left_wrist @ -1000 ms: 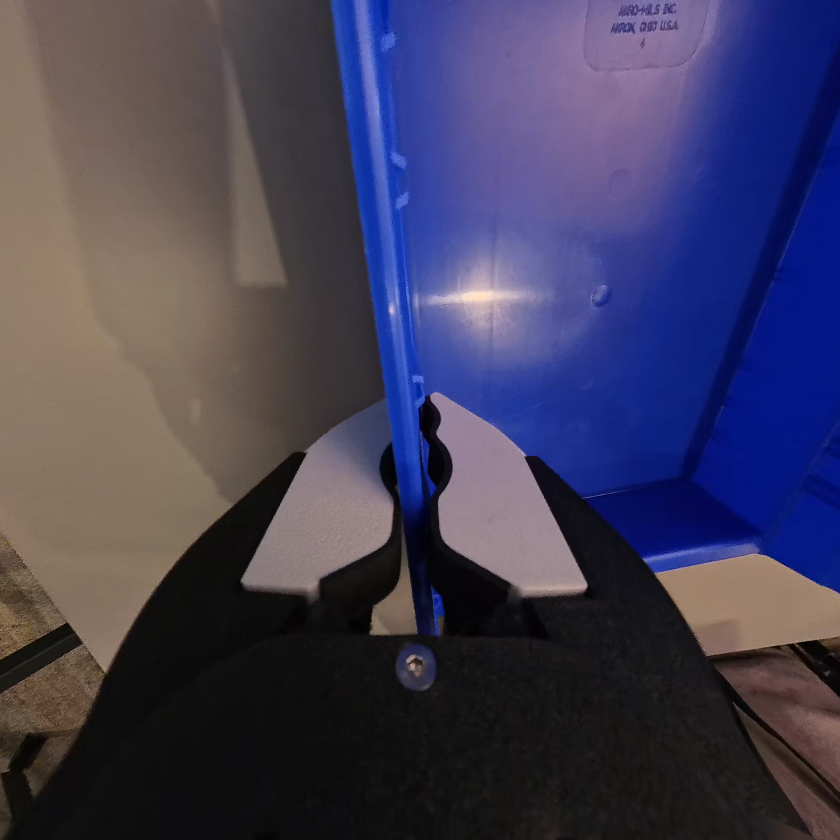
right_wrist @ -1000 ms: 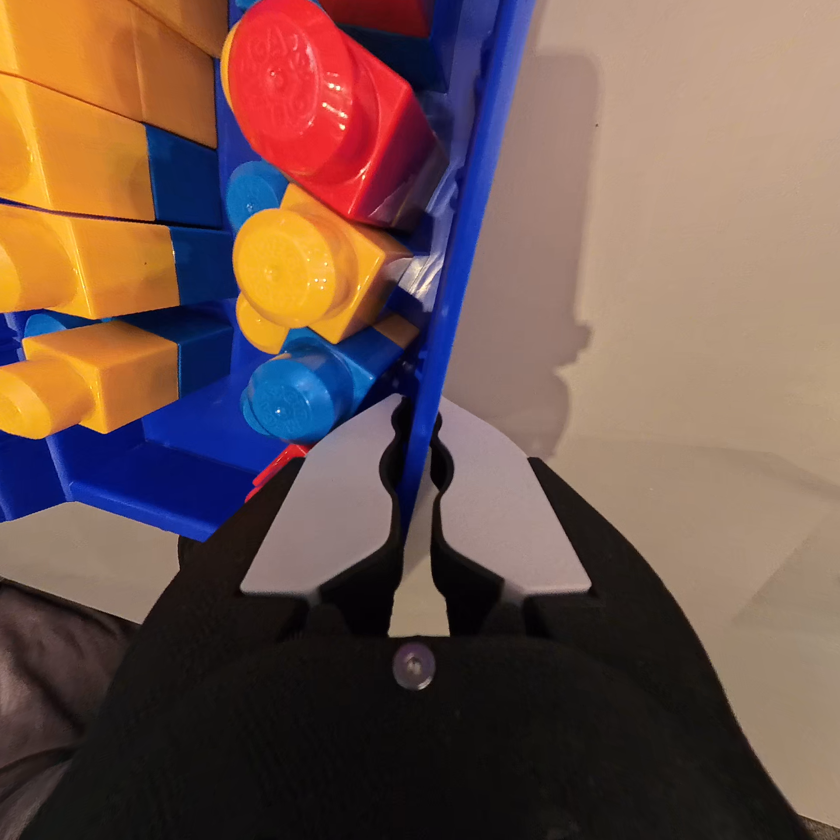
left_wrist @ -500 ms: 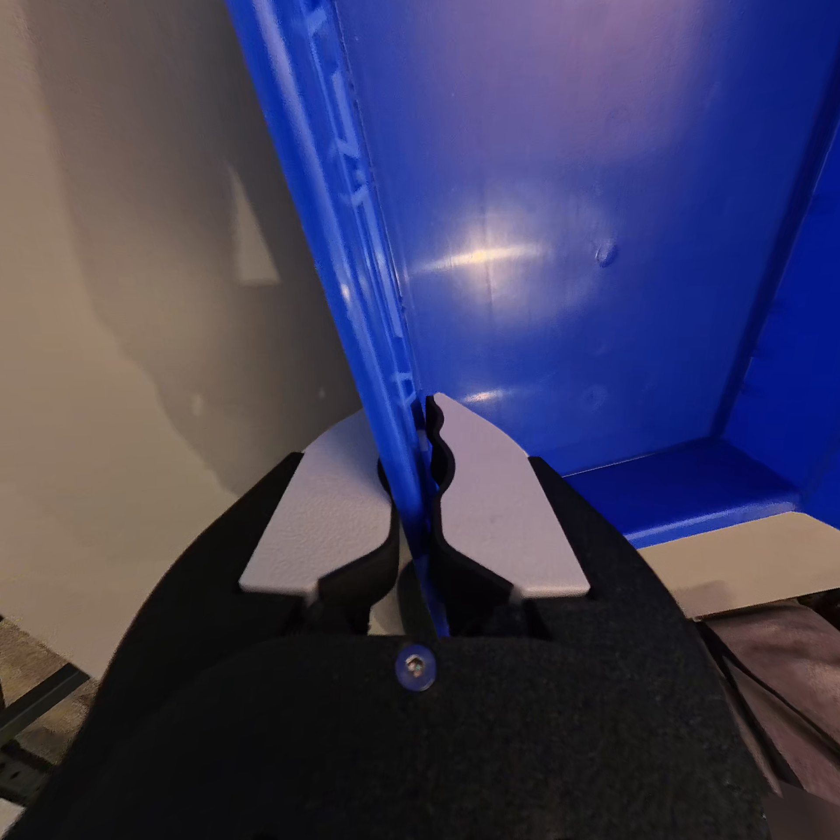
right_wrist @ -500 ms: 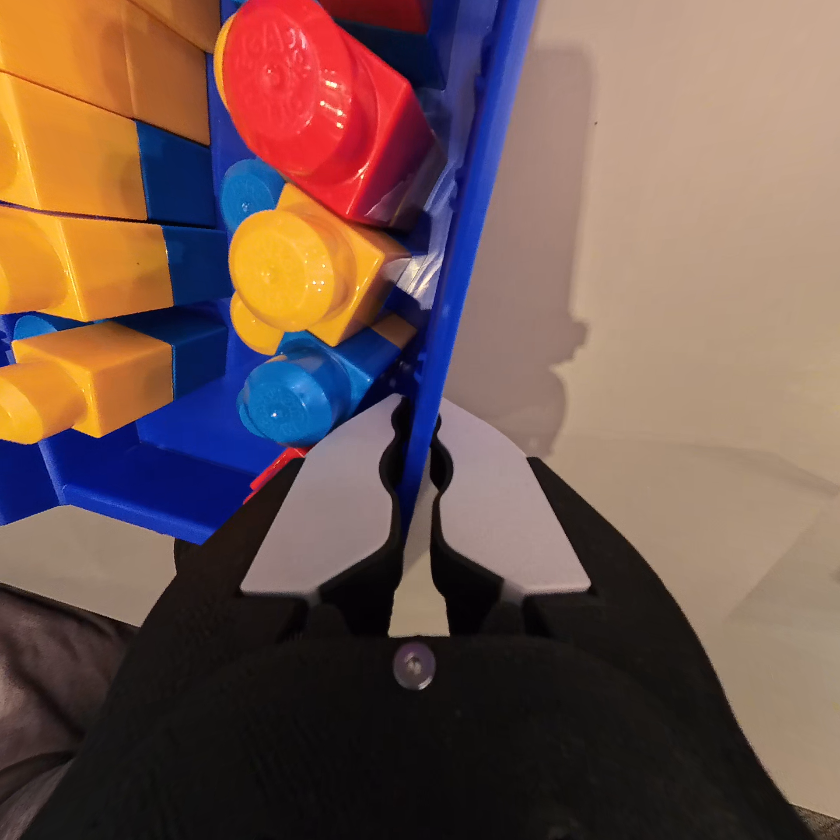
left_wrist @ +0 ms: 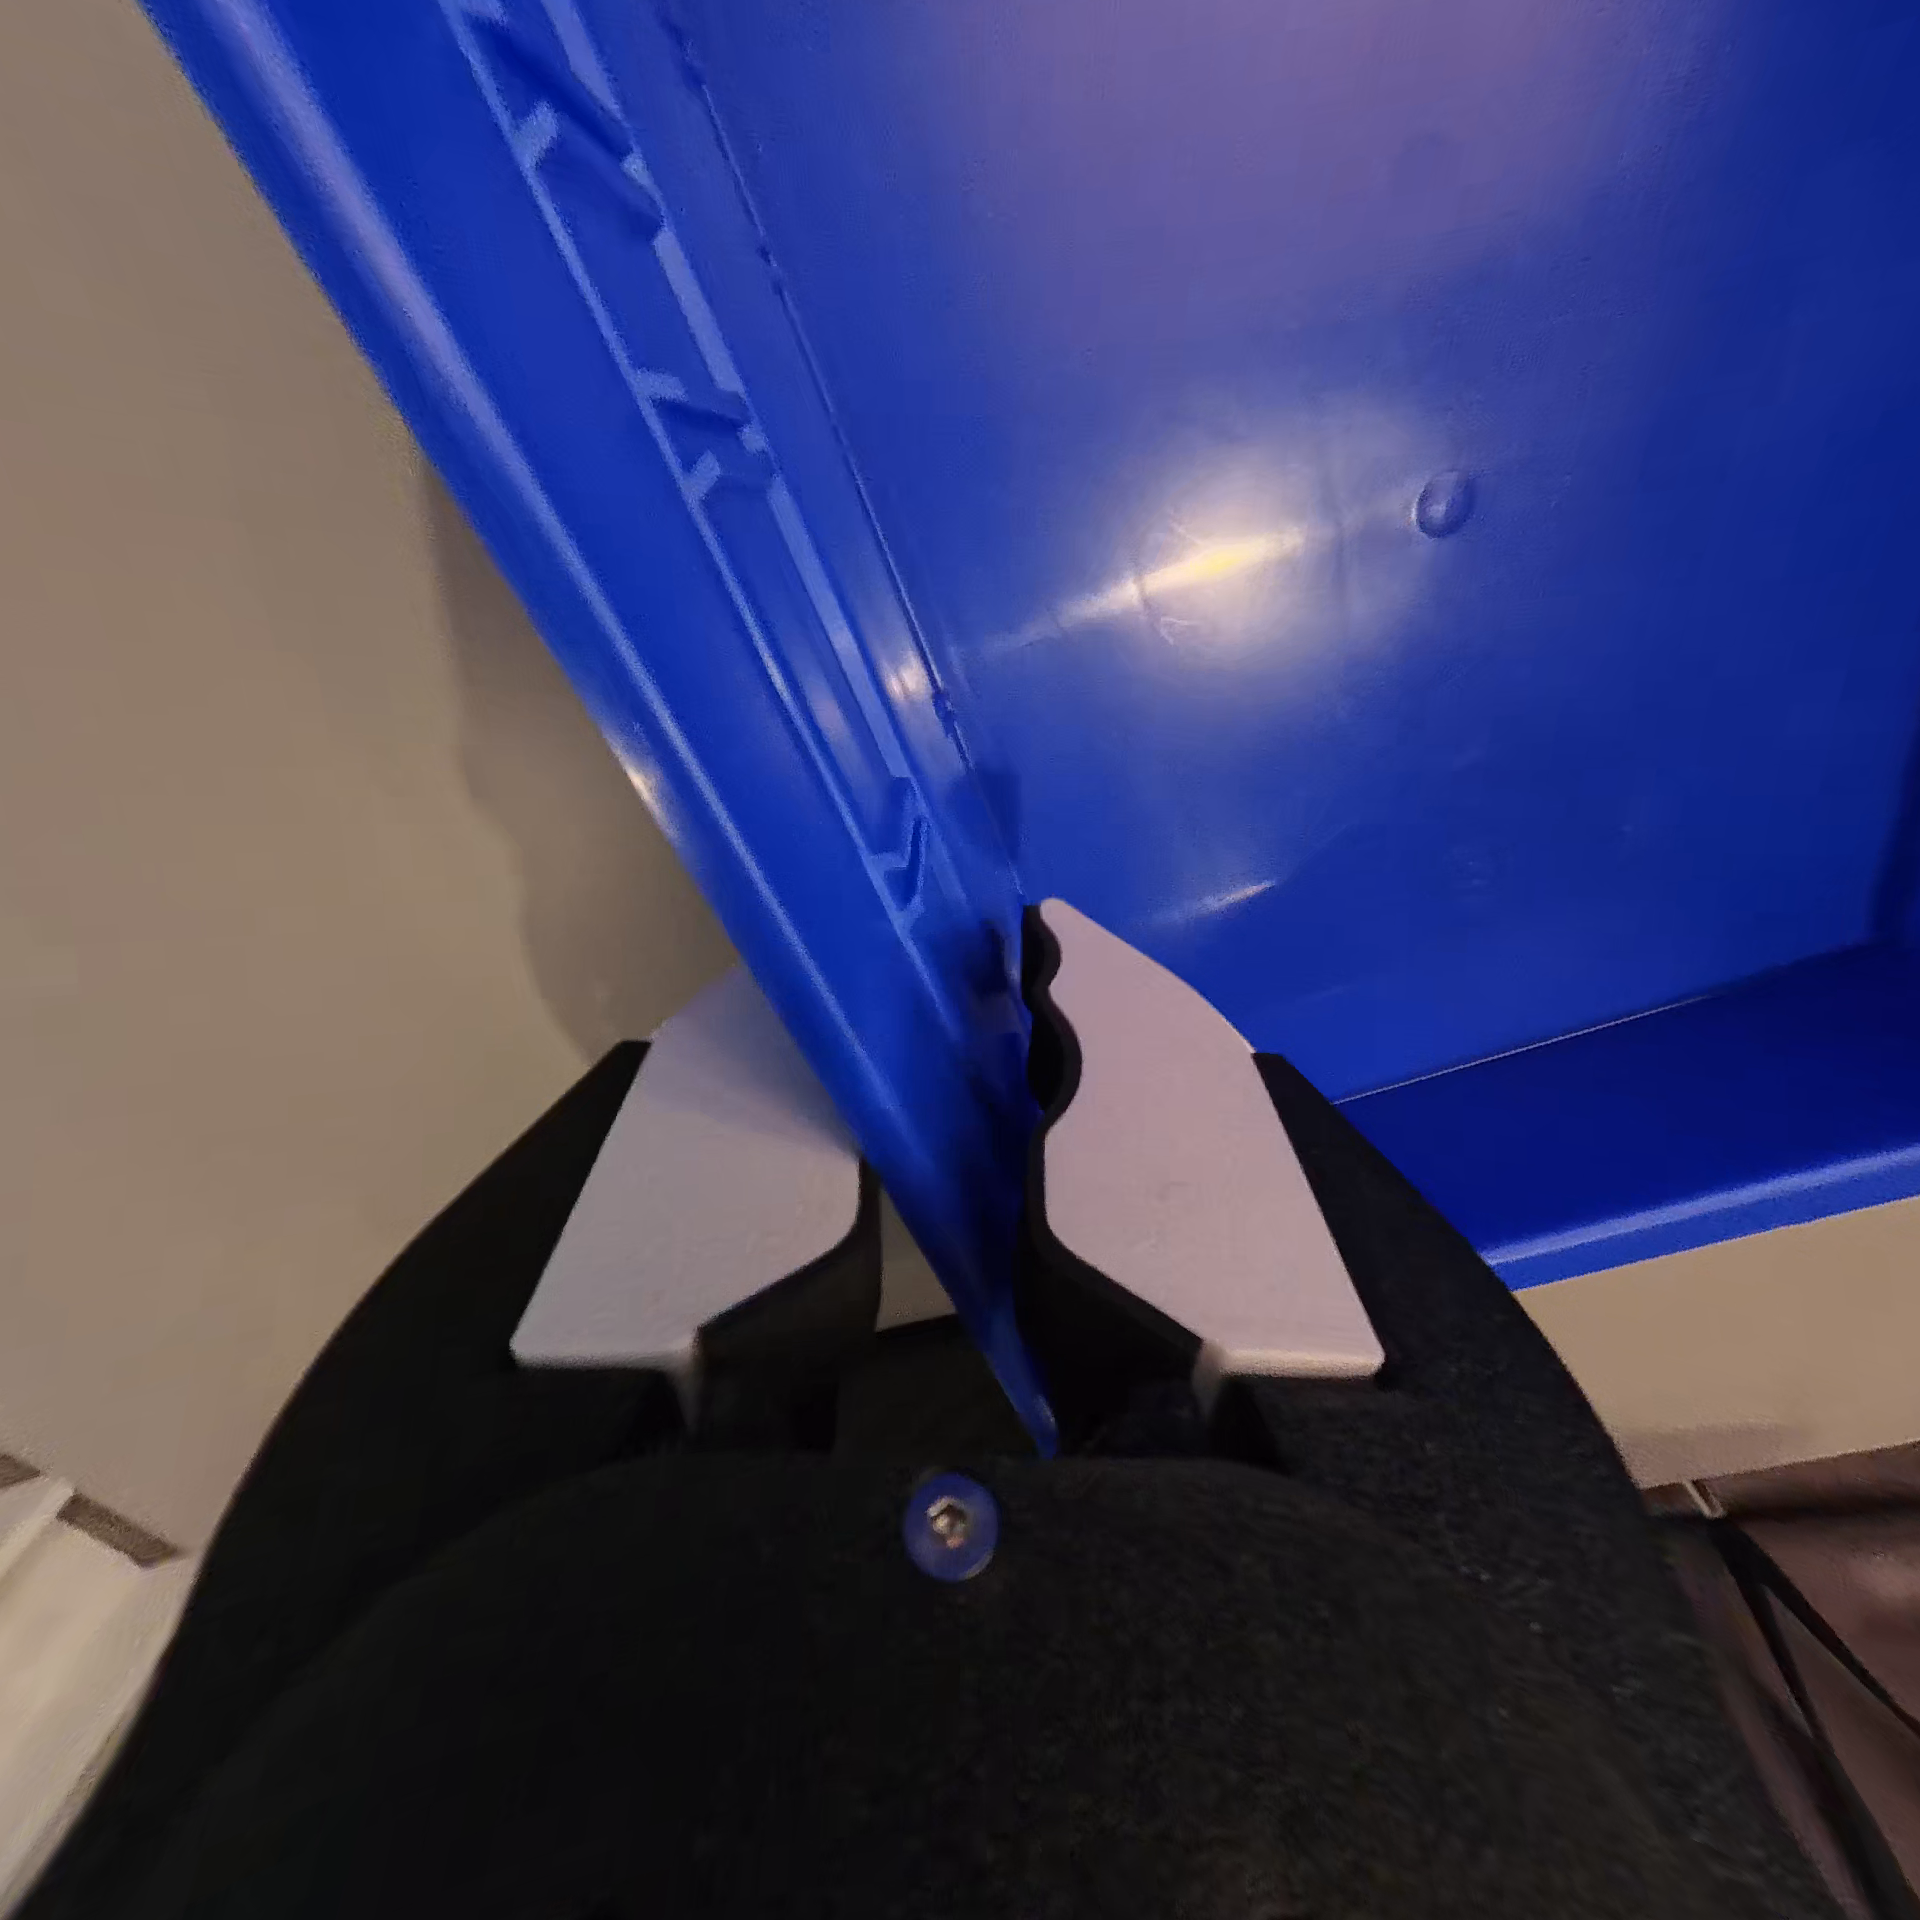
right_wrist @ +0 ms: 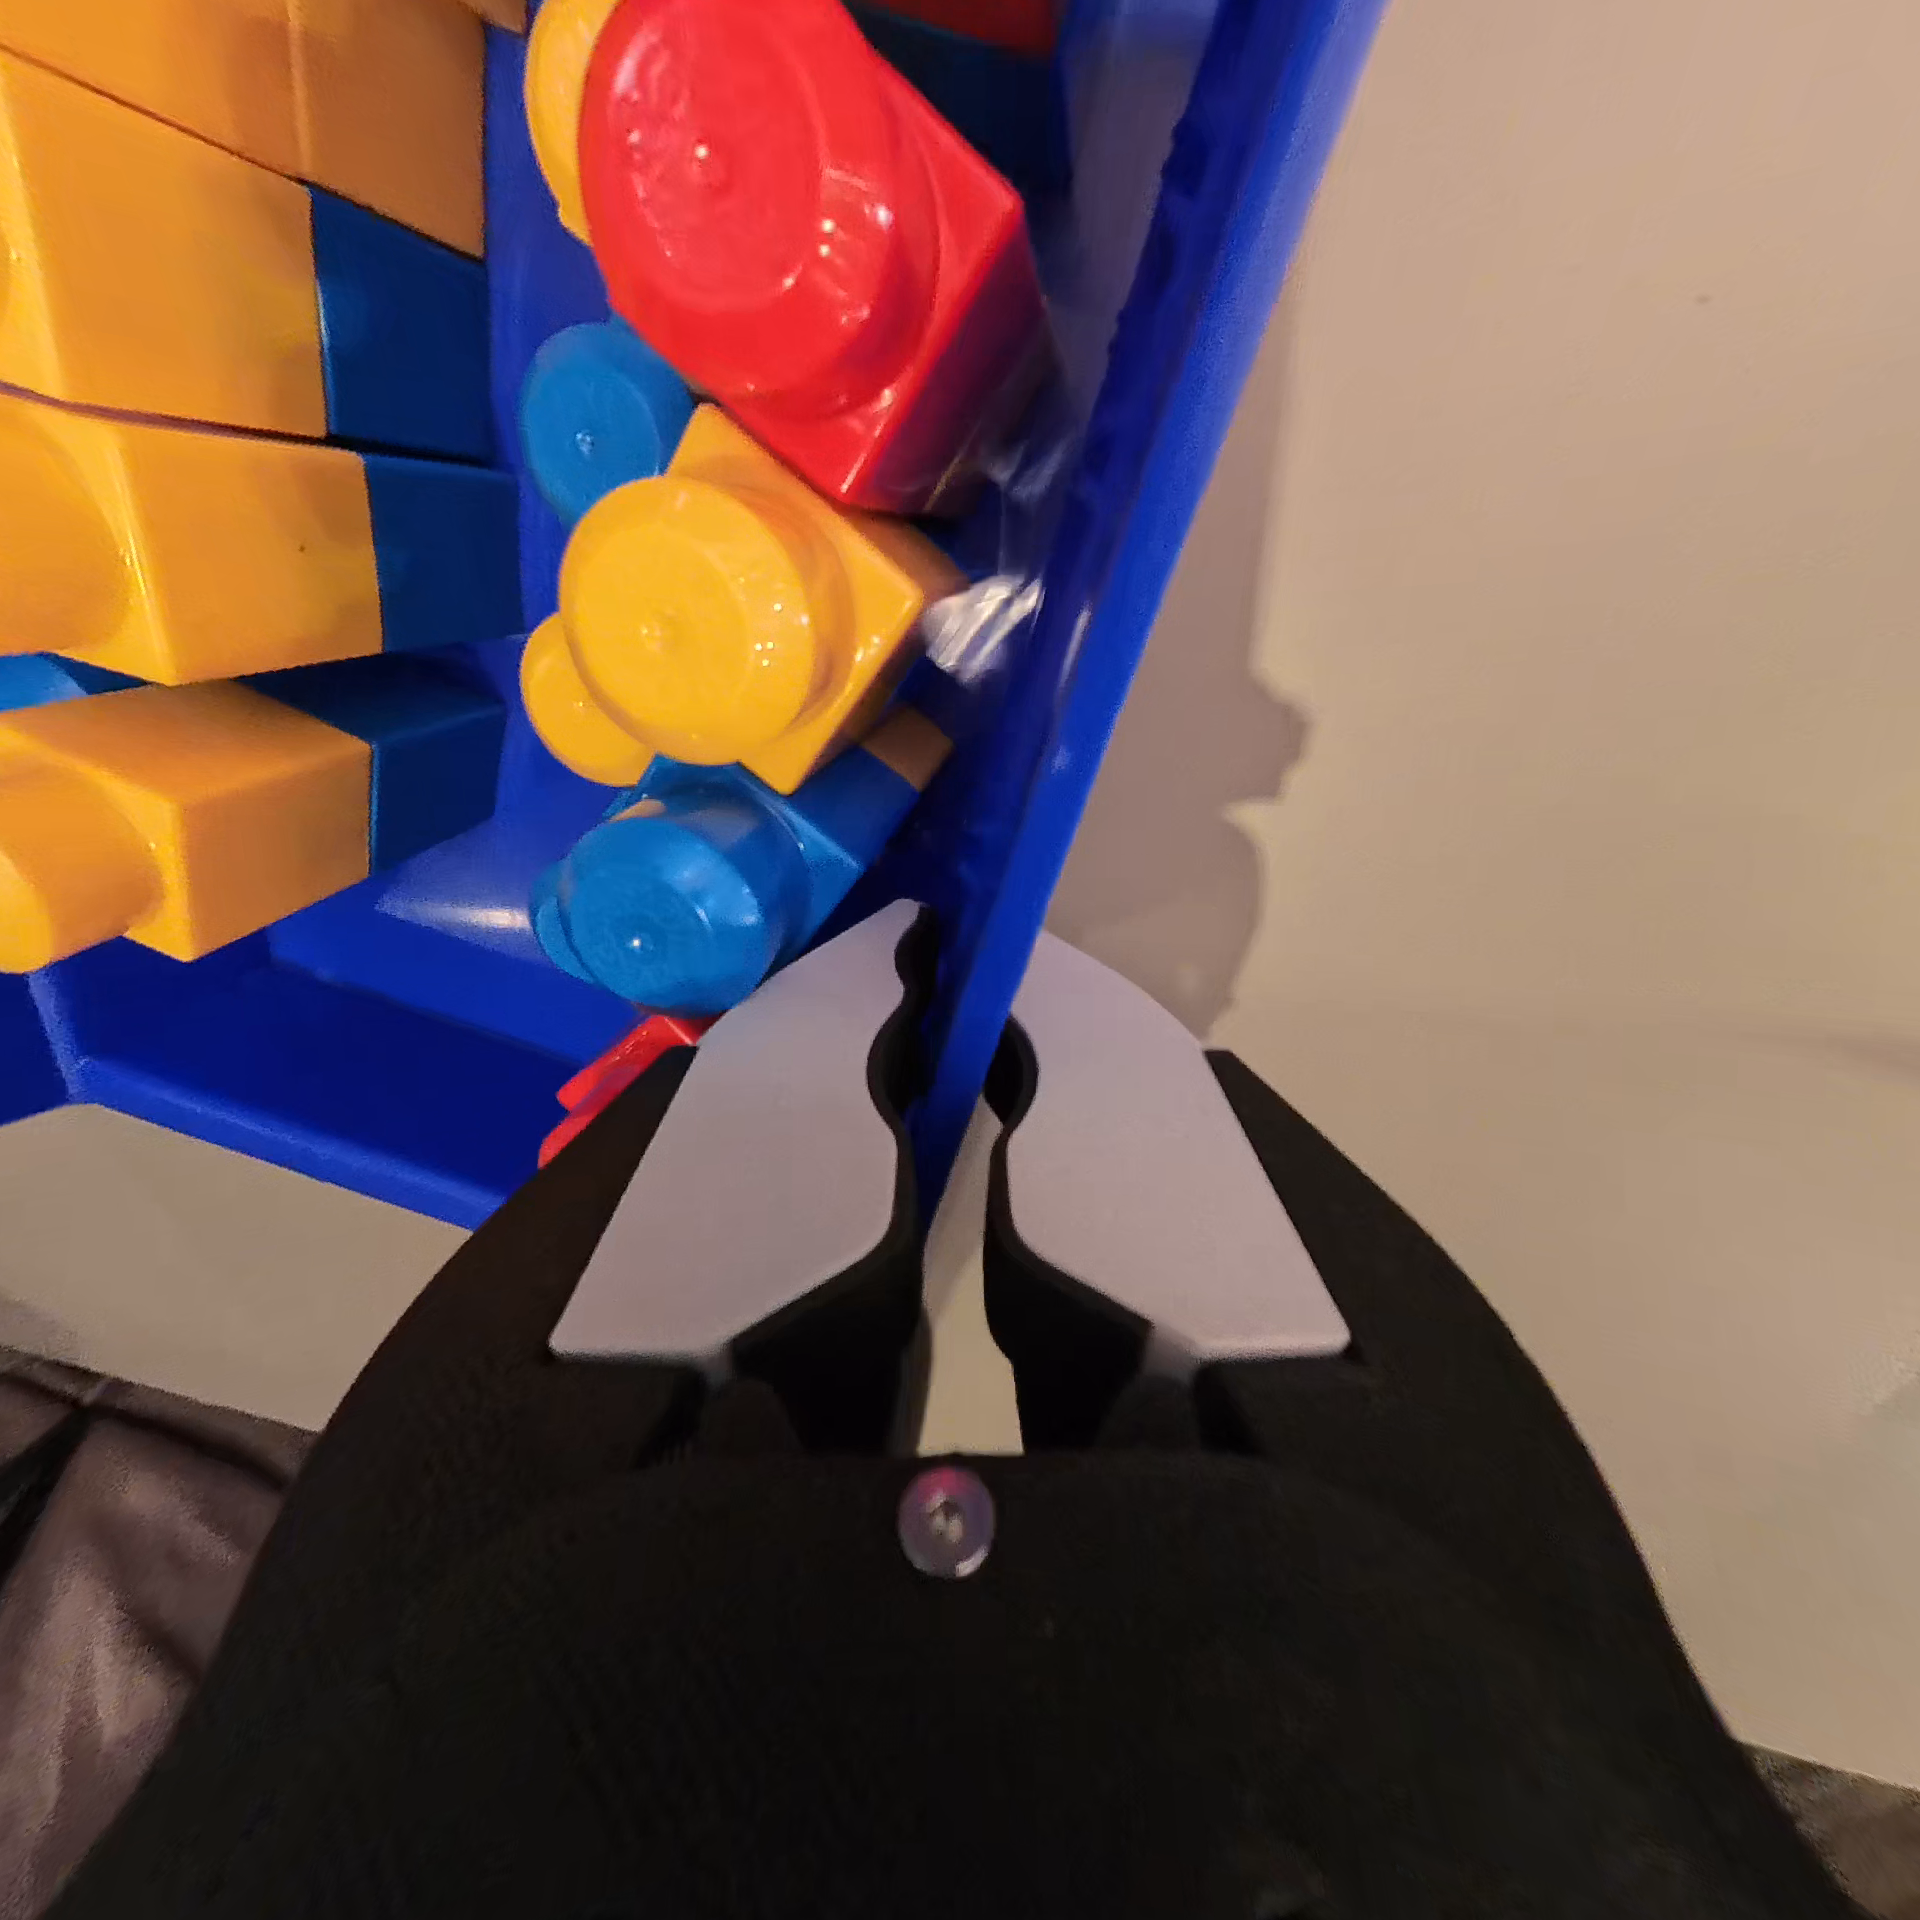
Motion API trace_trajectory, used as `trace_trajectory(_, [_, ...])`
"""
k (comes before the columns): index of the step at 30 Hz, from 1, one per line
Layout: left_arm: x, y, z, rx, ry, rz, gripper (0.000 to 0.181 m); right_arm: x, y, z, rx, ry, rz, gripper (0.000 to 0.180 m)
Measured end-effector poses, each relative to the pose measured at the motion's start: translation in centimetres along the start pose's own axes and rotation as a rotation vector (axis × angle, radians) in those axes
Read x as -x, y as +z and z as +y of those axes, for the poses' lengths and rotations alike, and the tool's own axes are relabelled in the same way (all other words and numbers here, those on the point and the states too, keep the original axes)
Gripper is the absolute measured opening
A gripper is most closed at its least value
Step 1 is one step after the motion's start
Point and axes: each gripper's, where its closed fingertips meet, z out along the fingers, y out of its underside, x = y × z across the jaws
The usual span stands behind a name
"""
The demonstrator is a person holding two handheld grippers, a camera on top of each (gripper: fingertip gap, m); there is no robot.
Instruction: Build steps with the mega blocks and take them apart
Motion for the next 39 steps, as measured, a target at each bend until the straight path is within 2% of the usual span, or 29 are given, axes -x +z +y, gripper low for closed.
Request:
trace_trajectory(4, [-2.8,0.2,-1.1,-0.041,0.047,0.053,0.025,4.4,0.8,-0.8,0.016,-0.017,0.019,0.008])
trace_trajectory(8, [-5.1,1.4,-0.7,0.016,0.111,0.074,0.030,7.3,1.5,-2.3,0.014,-0.055,-0.002,0.008])
trace_trajectory(12, [-8.3,1.4,-1.4,-0.017,0.151,0.193,0.029,7.7,3.0,-3.2,0.076,-0.035,-0.016,0.010])
trace_trajectory(15, [-8.6,1.3,-1.5,-0.023,0.201,0.180,0.033,7.3,3.3,-3.7,0.086,-0.019,-0.011,0.007])
trace_trajectory(20, [-9.2,-0.1,-1.0,-0.023,0.208,0.308,0.040,6.1,3.2,-4.1,0.095,-0.039,-0.024,0.005])
trace_trajectory(22, [-9.3,-1.4,-1.0,-0.059,0.218,0.350,0.045,5.4,3.1,-4.1,0.098,-0.045,-0.025,0.005])
trace_trajectory(25, [-8.4,-4.3,-1.2,-0.159,0.234,0.375,0.036,4.3,2.8,-3.6,0.098,-0.053,-0.036,0.005])
trace_trajectory(30, [-5.2,-10.2,-0.7,-0.365,0.196,0.374,0.035,2.8,1.2,-2.3,0.090,-0.065,-0.010,0.006])
trace_trajectory(35, [-1.9,-15.0,1.5,-0.527,0.145,0.378,0.035,2.7,-2.2,-1.7,0.074,-0.050,-0.002,0.005])
trace_trajectory(39, [1.9,-18.2,3.5,-0.666,0.050,0.346,0.035,3.9,-6.8,-2.5,0.032,-0.053,0.019,0.005])
